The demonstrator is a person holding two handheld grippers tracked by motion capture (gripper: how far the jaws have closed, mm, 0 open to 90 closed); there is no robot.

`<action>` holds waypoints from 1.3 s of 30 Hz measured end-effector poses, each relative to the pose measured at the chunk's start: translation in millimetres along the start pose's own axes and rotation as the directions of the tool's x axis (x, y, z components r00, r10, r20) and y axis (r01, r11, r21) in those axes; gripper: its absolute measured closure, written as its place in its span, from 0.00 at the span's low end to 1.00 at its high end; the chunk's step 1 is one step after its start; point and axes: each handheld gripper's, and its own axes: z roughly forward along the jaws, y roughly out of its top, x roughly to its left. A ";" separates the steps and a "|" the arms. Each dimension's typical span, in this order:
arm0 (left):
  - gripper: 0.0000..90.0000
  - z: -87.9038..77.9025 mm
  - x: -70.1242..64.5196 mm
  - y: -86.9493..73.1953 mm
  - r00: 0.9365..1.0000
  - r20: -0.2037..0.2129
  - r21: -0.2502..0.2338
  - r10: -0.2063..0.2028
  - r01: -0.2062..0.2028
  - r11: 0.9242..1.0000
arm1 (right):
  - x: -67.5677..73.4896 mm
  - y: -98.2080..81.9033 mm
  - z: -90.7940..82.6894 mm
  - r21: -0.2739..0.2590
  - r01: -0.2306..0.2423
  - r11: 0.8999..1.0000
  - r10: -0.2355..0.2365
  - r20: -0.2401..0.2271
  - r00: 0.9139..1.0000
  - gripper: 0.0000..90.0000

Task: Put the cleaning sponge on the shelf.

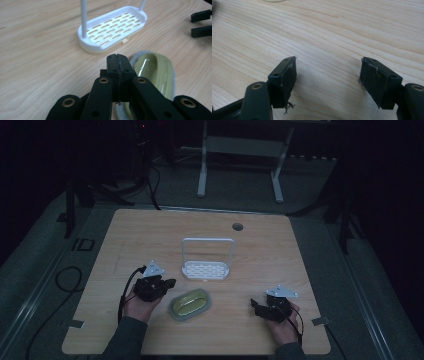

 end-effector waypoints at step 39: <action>1.00 48.8 -66.8 24.9 0.975 0.164 0.081 0.147 -0.162 0.983 | 0.0 0.0 0.0 0.000 0.000 1.000 0.000 0.000 1.000 0.32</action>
